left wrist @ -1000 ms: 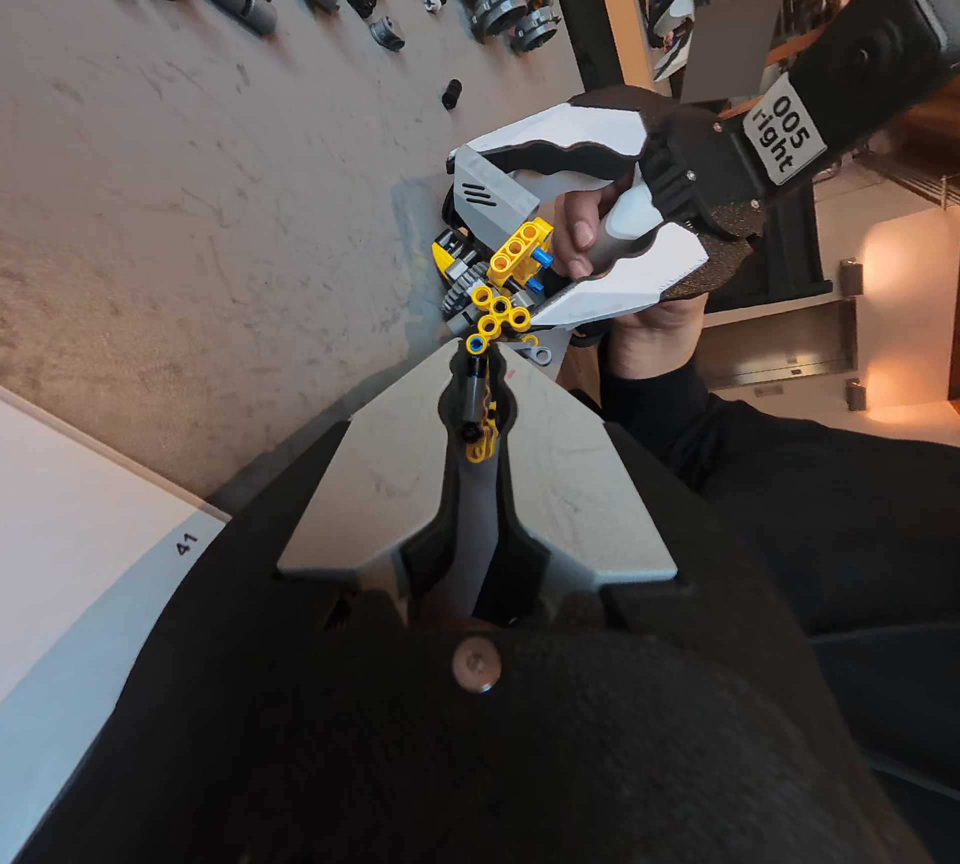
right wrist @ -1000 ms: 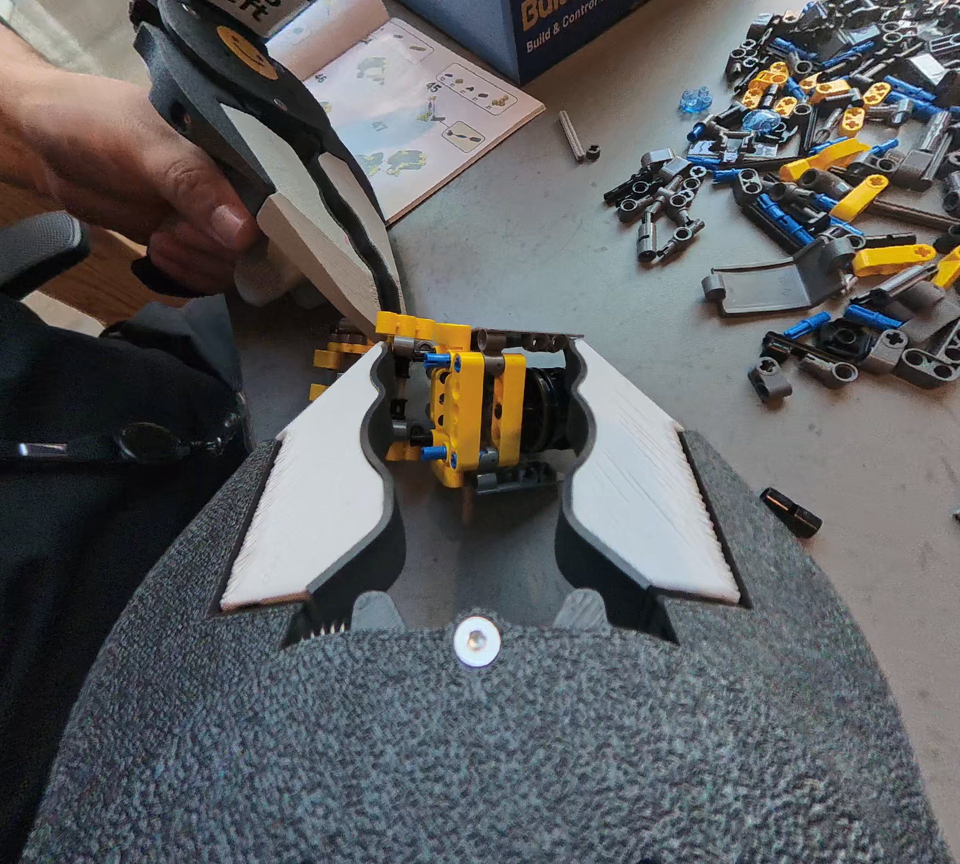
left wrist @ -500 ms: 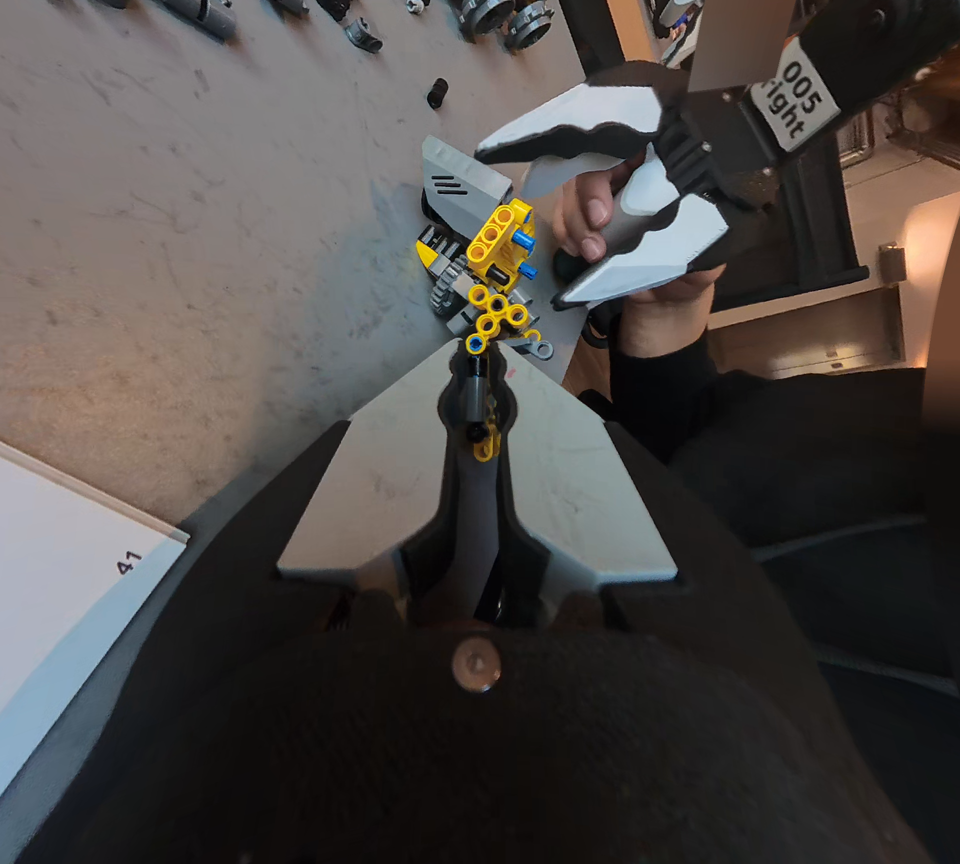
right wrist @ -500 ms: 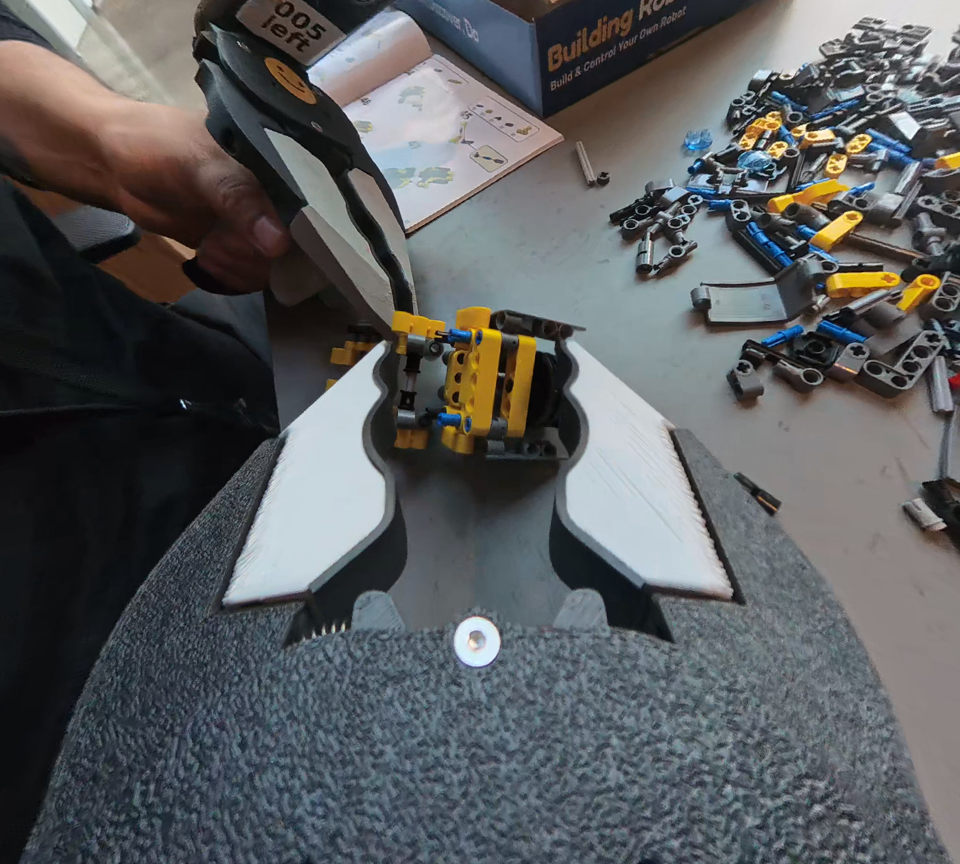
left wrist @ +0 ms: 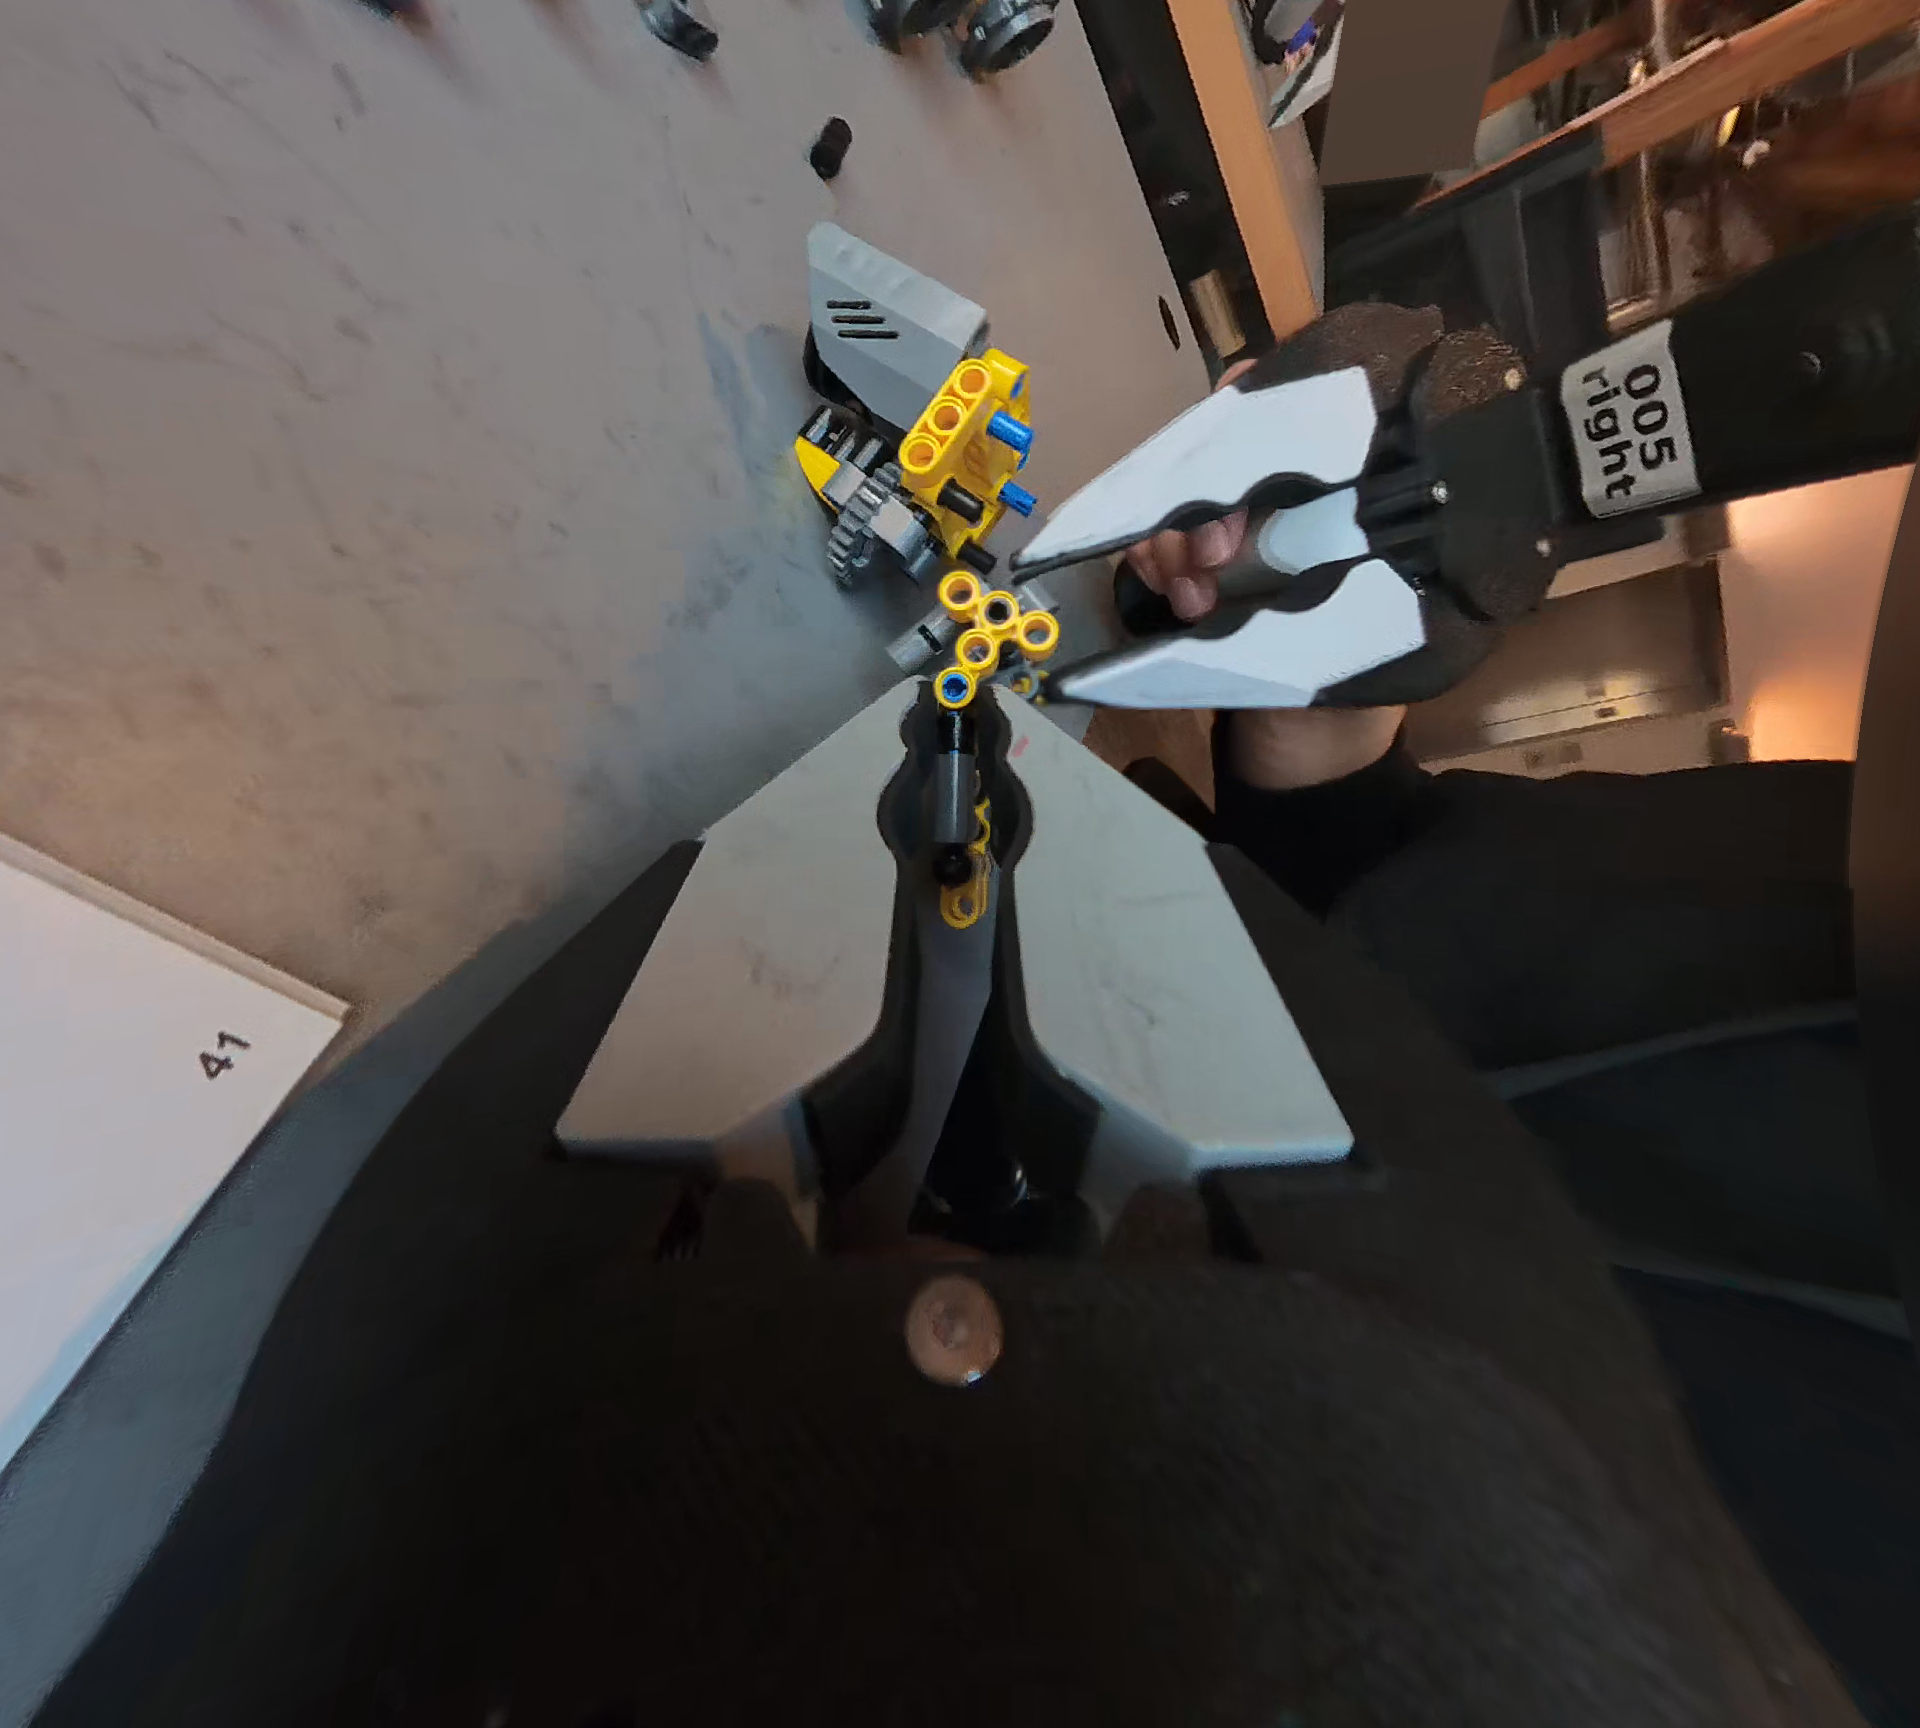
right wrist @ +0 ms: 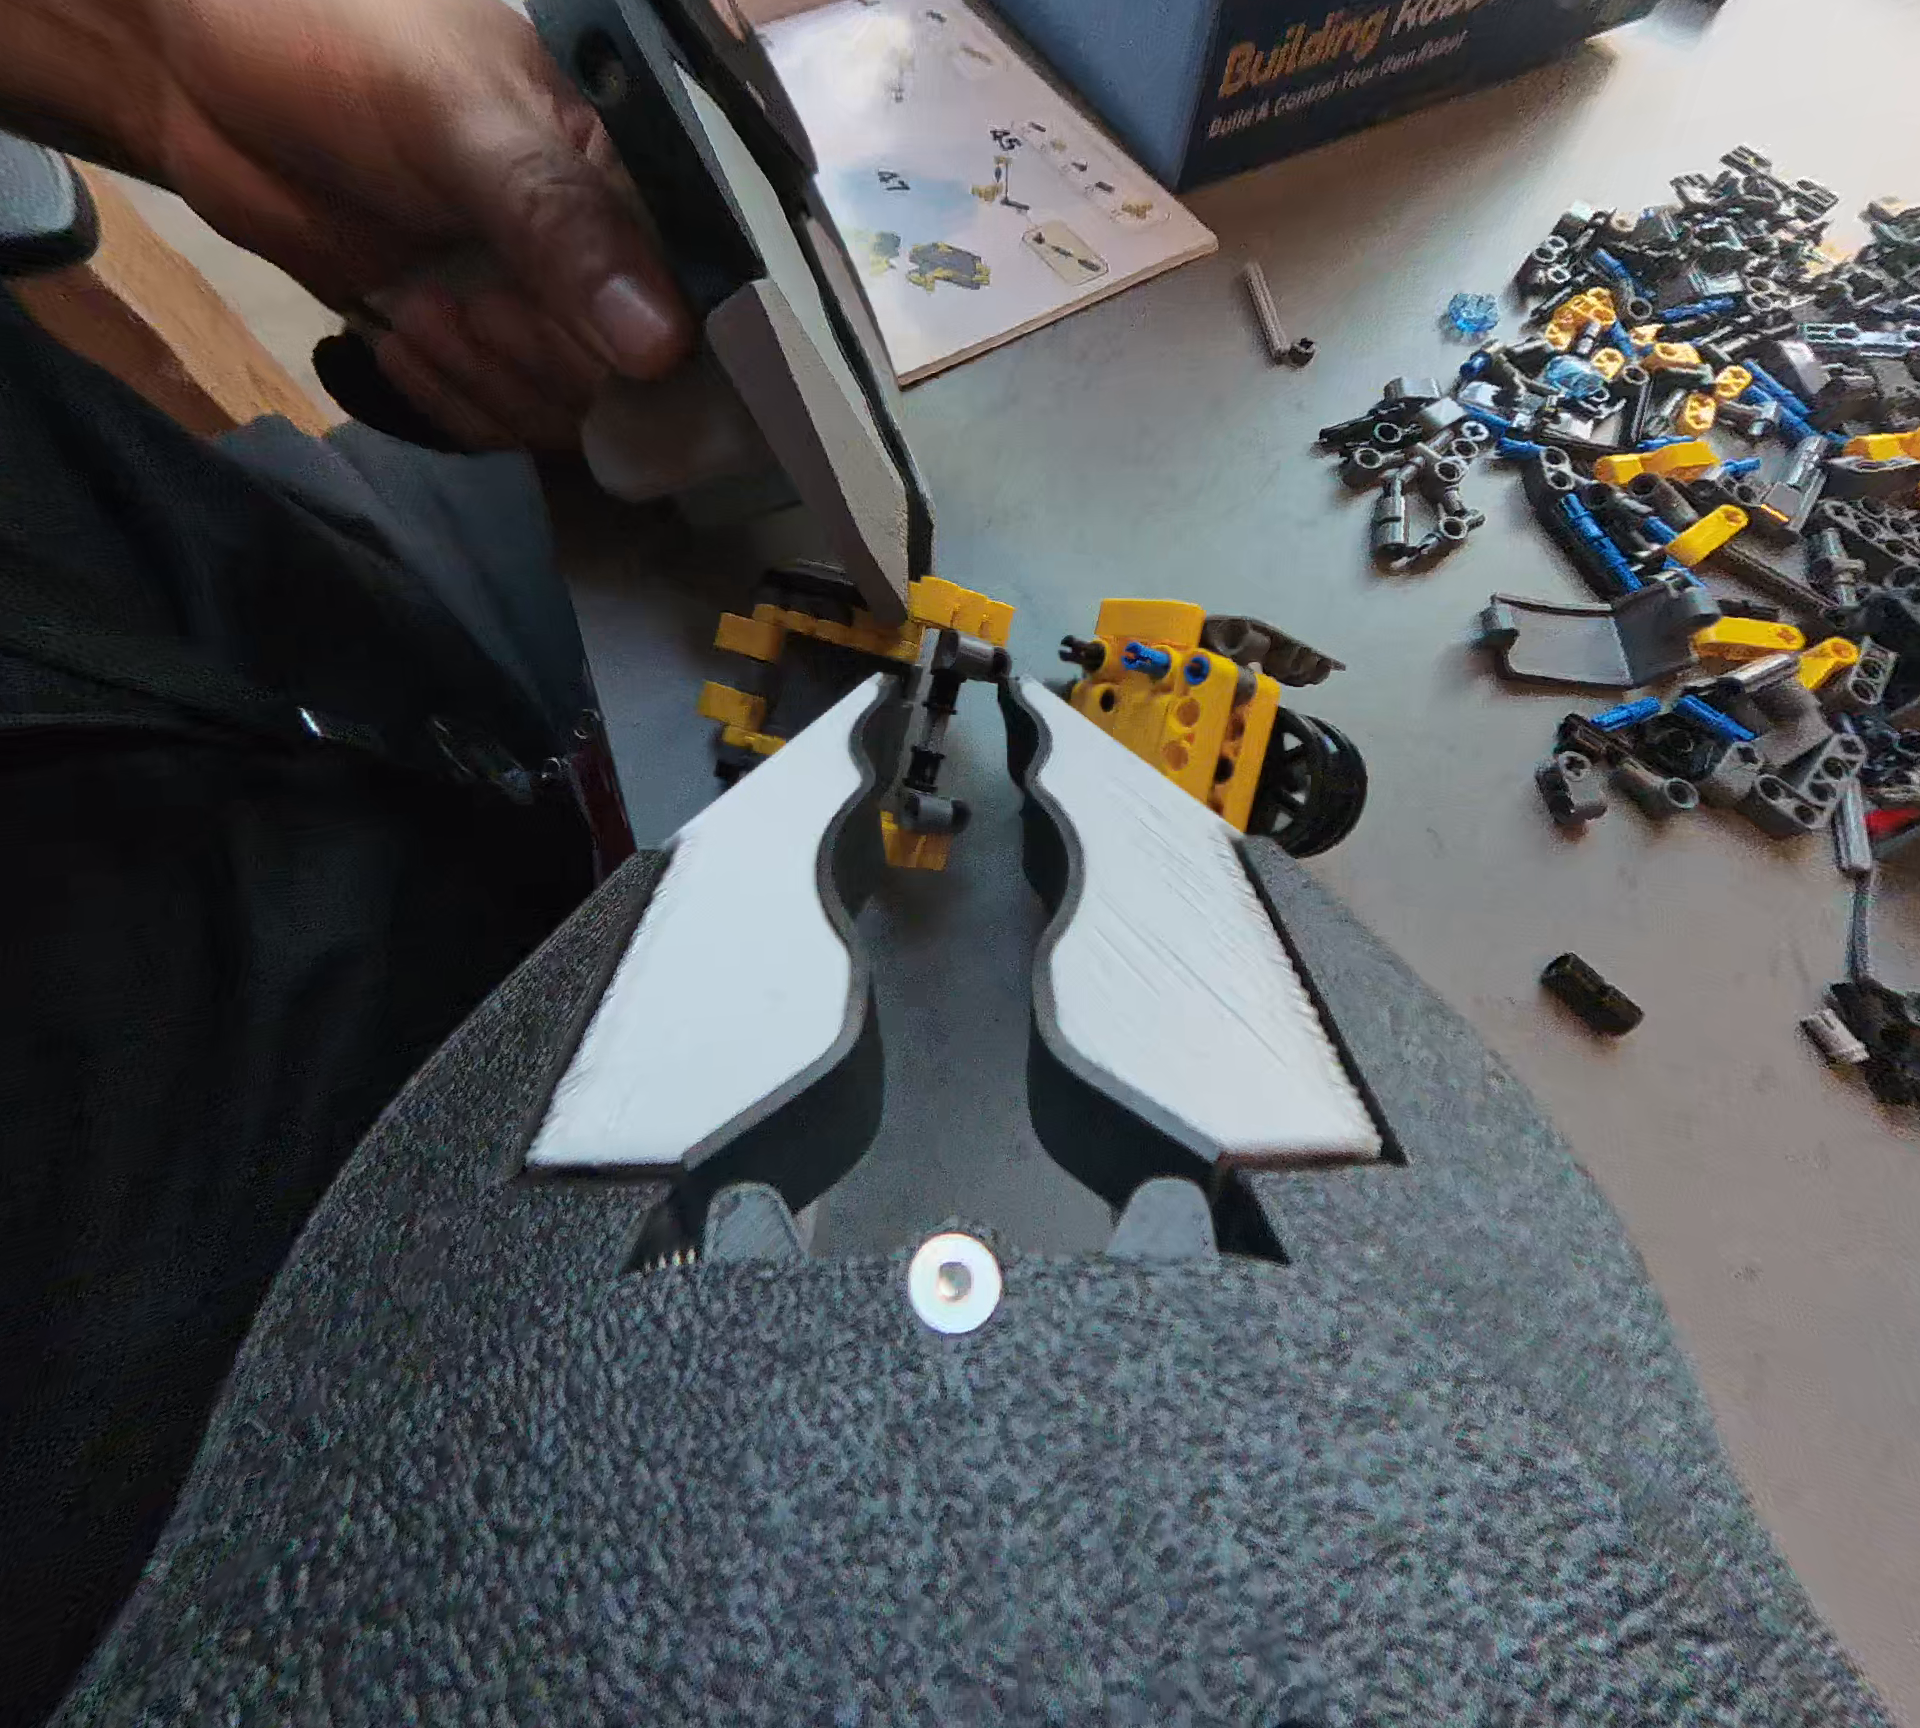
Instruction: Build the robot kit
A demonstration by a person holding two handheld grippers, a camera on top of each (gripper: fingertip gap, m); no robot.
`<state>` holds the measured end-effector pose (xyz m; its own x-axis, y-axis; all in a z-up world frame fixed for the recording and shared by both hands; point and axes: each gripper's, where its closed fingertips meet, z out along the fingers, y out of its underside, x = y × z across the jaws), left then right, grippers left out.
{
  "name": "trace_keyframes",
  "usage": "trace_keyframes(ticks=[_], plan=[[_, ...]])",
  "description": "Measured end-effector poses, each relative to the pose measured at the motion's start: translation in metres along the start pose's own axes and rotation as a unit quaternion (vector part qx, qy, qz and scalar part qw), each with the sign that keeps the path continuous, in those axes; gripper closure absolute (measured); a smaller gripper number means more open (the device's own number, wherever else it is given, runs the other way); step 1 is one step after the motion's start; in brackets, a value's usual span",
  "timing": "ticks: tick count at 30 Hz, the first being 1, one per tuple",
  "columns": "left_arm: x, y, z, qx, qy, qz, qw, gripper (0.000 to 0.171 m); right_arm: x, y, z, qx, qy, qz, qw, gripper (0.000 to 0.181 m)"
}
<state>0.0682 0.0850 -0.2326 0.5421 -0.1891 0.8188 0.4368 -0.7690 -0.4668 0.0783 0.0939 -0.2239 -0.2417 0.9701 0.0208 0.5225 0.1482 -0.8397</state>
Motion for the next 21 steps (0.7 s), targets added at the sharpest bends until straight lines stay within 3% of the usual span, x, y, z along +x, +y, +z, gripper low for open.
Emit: trace_keyframes(ticks=[3,6,10,13,18,21], plan=[[0.001,0.000,-0.002,0.007,-0.010,0.024,1.000,0.168,-0.014,-0.001,0.002,0.003,-0.024,0.020,1.000,0.147],[0.004,0.001,-0.003,0.010,-0.001,0.025,1.000,0.167,-0.013,0.007,0.006,-0.009,-0.022,0.038,0.999,0.147],[0.010,0.011,0.001,-0.030,0.008,0.059,0.998,0.166,-0.010,0.006,0.007,-0.003,-0.011,0.029,1.000,0.175],[0.014,0.009,-0.003,-0.041,0.001,0.143,0.989,0.166,-0.012,0.004,0.004,0.006,-0.030,0.051,0.998,0.175],[0.020,-0.007,-0.008,-0.050,-0.041,0.353,0.933,0.140,-0.009,0.007,0.006,0.000,-0.036,0.070,0.997,0.175],[0.024,-0.006,-0.005,-0.069,-0.017,0.439,0.896,0.141,-0.010,0.007,0.006,0.000,-0.045,0.075,0.996,0.175]])
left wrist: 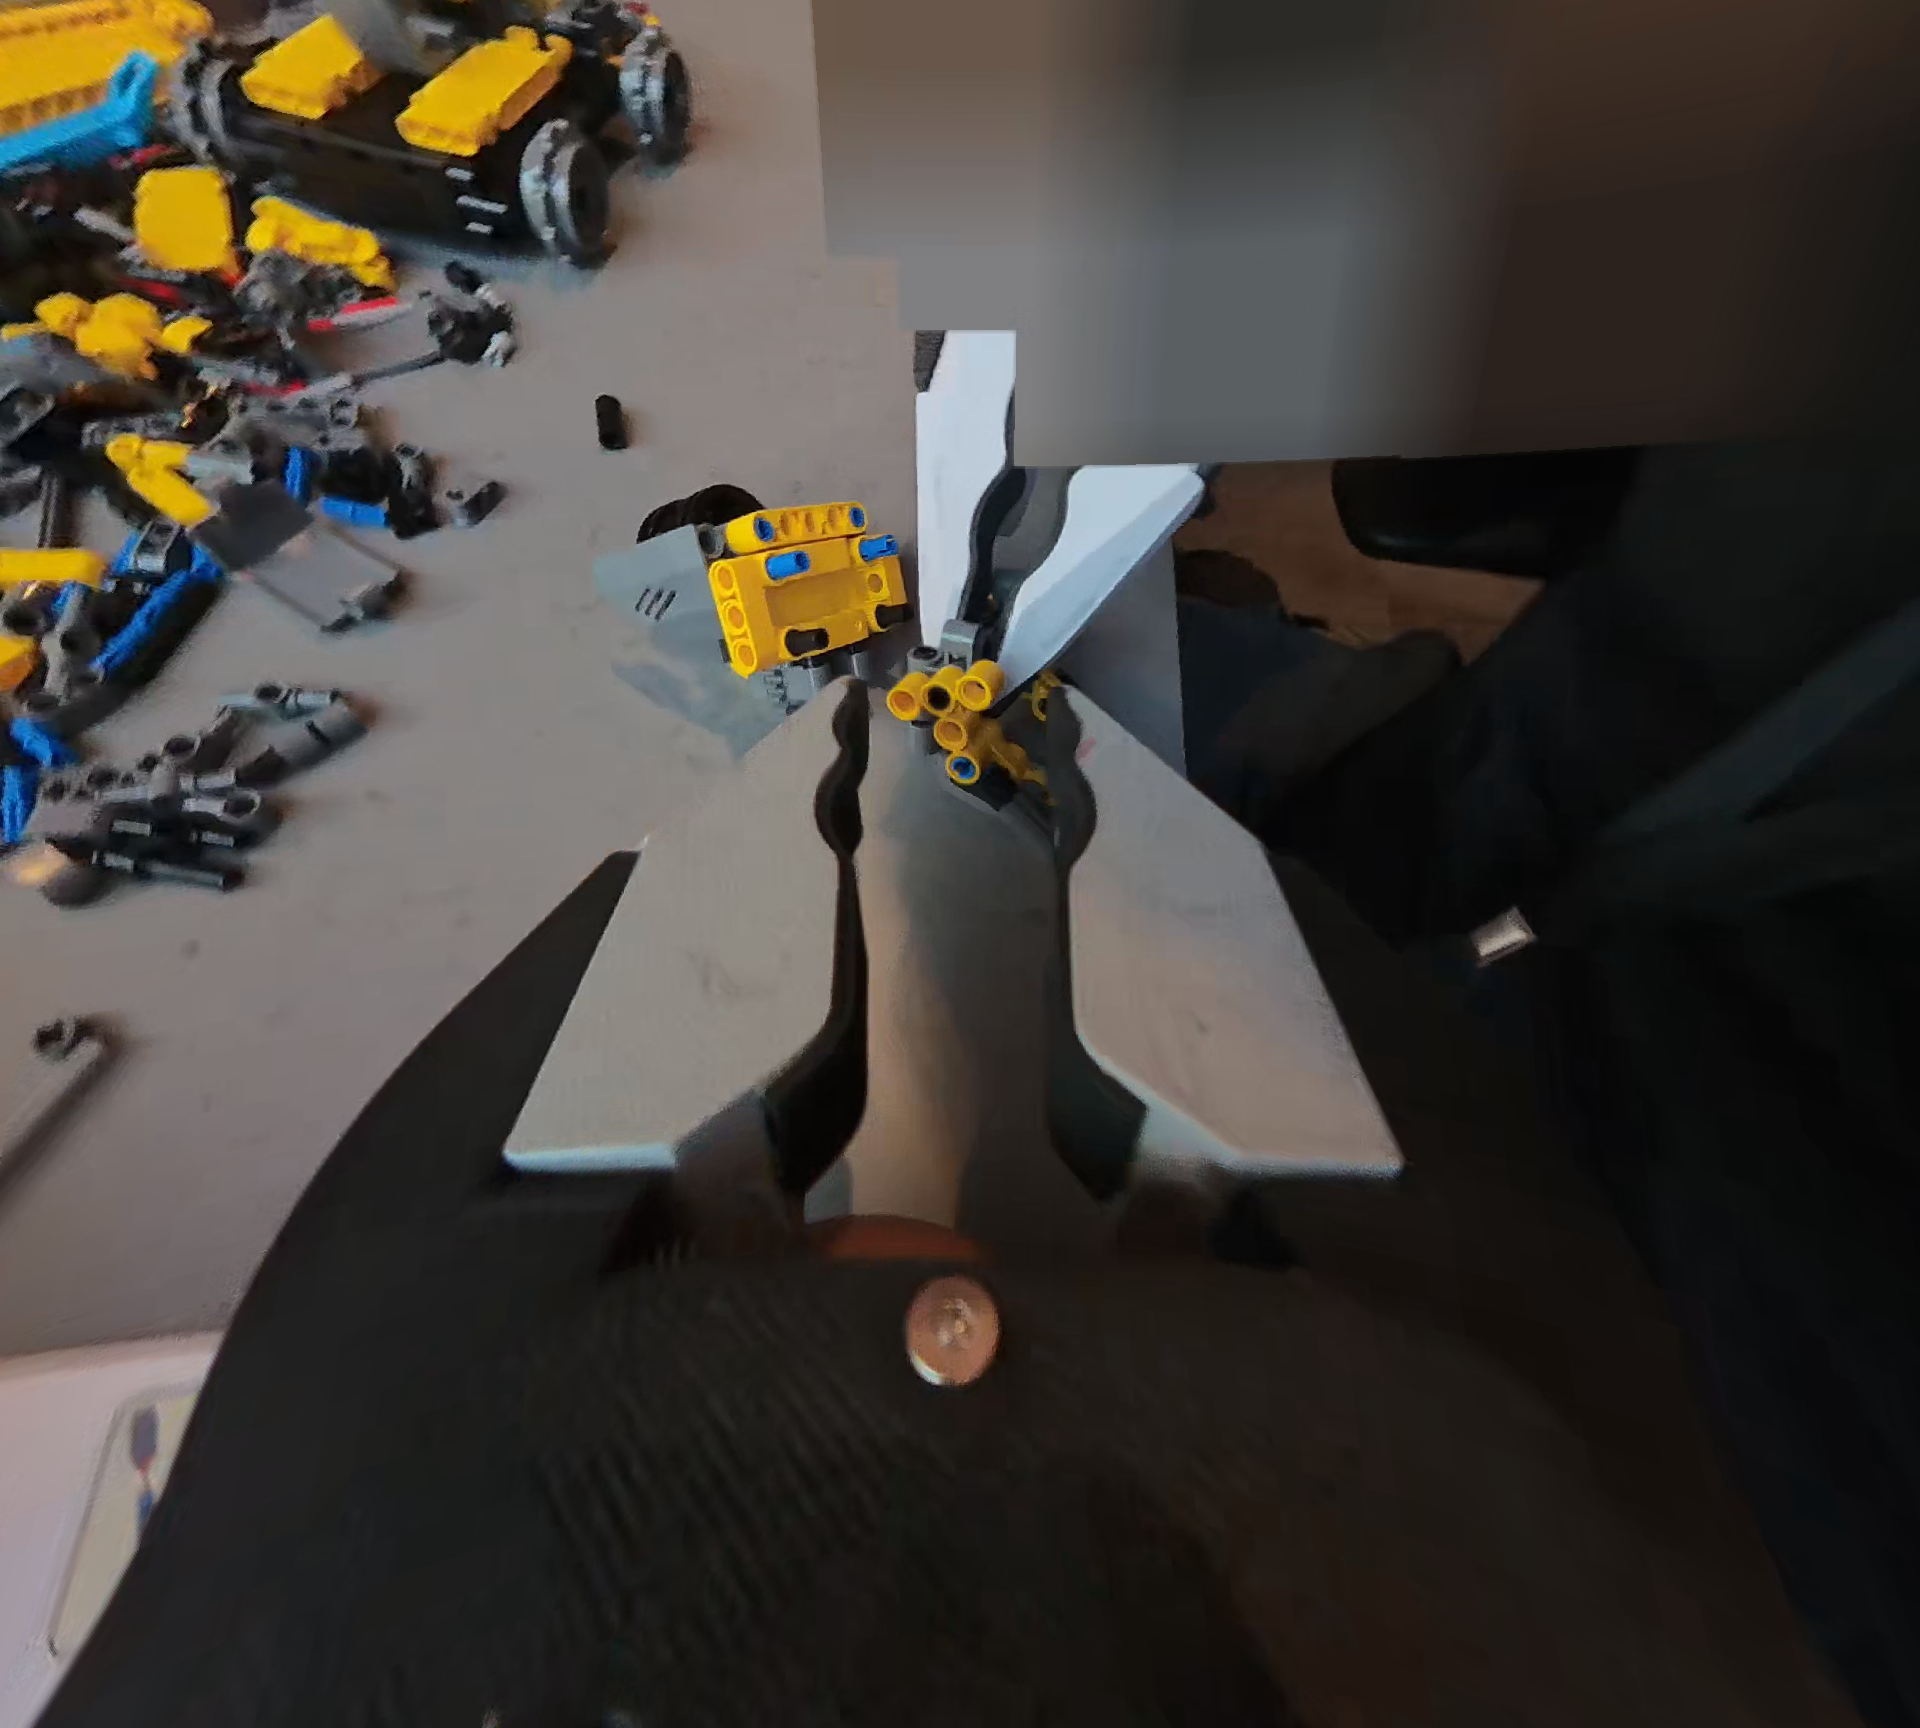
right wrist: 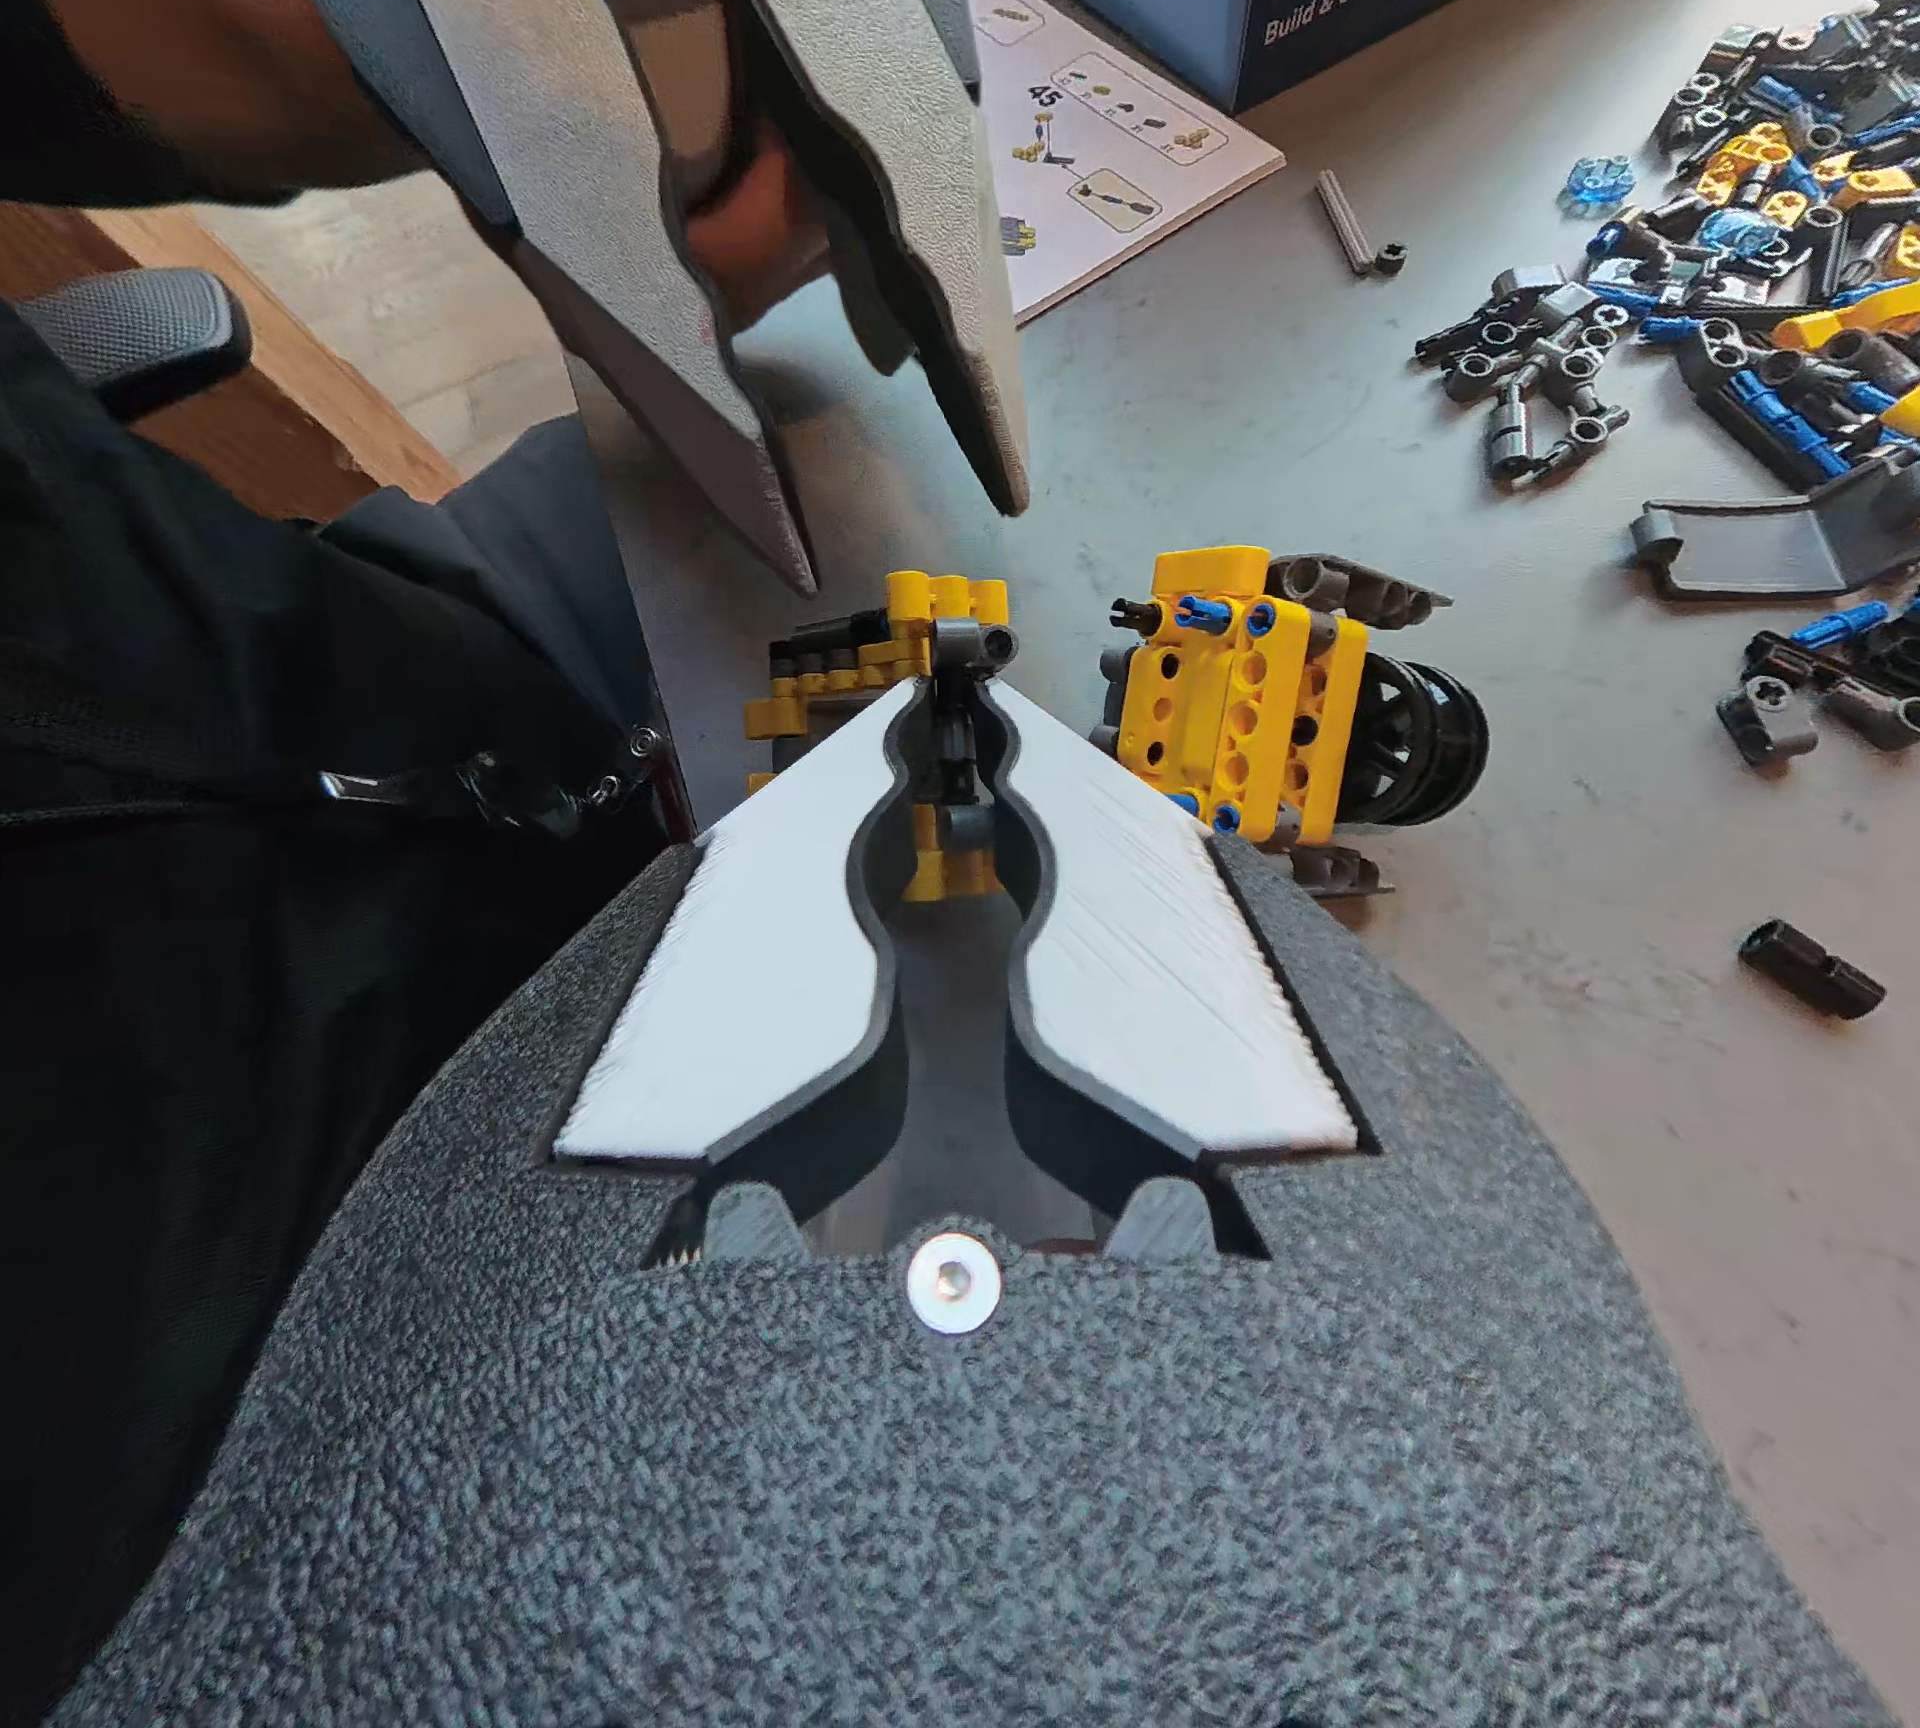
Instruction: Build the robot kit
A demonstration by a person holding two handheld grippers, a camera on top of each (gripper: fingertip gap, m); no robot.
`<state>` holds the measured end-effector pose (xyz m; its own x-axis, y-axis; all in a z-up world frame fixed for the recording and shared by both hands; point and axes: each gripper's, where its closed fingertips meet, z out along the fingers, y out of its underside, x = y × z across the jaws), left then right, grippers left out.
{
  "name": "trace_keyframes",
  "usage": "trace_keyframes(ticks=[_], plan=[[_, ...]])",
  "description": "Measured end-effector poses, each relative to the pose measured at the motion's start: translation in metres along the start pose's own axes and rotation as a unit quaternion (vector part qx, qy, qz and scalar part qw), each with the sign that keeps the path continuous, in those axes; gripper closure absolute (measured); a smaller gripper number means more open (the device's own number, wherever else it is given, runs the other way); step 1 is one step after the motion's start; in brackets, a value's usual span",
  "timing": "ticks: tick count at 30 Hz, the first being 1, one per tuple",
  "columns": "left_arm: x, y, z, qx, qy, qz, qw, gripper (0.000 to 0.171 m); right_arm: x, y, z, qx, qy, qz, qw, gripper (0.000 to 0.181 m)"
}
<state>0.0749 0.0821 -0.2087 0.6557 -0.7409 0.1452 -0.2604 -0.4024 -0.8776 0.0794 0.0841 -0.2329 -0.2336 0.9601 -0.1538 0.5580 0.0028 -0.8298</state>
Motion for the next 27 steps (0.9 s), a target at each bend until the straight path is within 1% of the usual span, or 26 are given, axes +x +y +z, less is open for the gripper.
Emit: trace_keyframes(ticks=[2,5,7,8,12,16,17,20,23,27], plan=[[0.000,0.000,0.002,0.000,0.025,0.033,0.999,0.142,-0.002,0.000,0.000,0.000,-0.008,-0.001,1.000,0.175],[-0.001,0.000,0.004,-0.001,0.072,0.050,0.996,0.144,-0.002,0.000,0.000,0.000,-0.010,0.000,1.000,0.175],[-0.003,0.003,0.007,-0.008,0.088,0.060,0.994,0.147,0.000,0.000,0.000,0.000,-0.010,0.005,1.000,0.175],[-0.004,0.005,0.009,-0.017,0.096,0.062,0.993,0.149,0.001,0.000,0.000,0.001,-0.008,0.008,1.000,0.175],[-0.005,0.008,0.014,-0.039,0.120,0.050,0.991,0.150,0.004,0.001,0.002,-0.005,-0.016,0.026,1.000,0.175],[-0.008,0.008,0.016,-0.042,0.125,0.041,0.990,0.154,0.006,0.002,0.005,-0.012,-0.016,0.032,0.999,0.175],[-0.008,0.008,0.016,-0.044,0.127,0.039,0.990,0.161,0.008,0.002,0.006,-0.015,-0.010,0.034,0.999,0.175],[-0.008,0.008,0.016,-0.046,0.135,0.029,0.989,0.162,0.007,0.003,0.007,-0.019,-0.007,0.019,1.000,0.173],[-0.010,0.008,0.016,-0.045,0.137,0.016,0.989,0.162,0.010,-0.002,0.003,-0.003,0.007,0.007,1.000,0.173],[-0.007,0.009,0.016,-0.046,0.137,0.032,0.989,0.163,0.013,-0.013,-0.014,0.035,-0.009,0.021,0.999,0.167]])
